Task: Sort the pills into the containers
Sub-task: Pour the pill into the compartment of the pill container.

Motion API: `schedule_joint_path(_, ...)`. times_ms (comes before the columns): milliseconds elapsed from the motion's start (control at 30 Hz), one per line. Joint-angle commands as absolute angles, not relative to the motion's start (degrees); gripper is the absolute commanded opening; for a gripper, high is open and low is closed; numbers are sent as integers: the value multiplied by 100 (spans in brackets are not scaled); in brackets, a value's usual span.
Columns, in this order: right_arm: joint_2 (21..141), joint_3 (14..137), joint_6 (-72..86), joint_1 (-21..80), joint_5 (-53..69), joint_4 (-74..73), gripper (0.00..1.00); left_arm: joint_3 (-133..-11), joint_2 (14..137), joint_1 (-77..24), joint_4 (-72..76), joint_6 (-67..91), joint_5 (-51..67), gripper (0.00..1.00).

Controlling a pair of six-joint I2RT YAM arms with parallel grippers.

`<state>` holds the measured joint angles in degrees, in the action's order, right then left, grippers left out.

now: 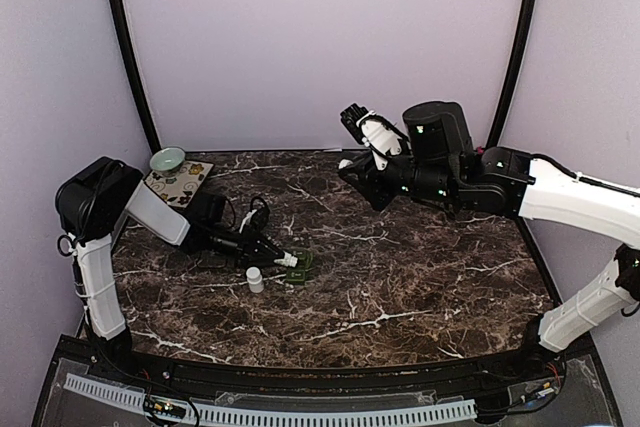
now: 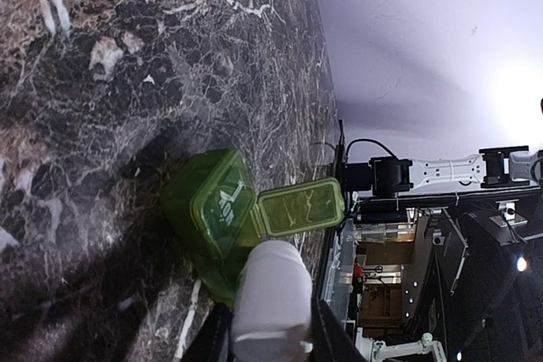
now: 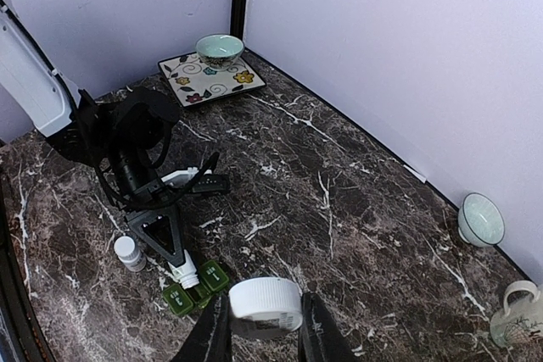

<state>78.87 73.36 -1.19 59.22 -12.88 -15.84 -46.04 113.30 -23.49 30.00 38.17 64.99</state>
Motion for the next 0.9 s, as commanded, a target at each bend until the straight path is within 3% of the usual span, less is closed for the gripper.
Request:
schedule_joint_path(0,7840,7280,-96,5959,-1264,-1312,11,-4754,10989,-2380,2513,3420,6396,0)
schedule_joint_path(867,7892,7330,-186,5958,-1290,-1339,10,-5118,10837,-2465,1719,2904,6082,0)
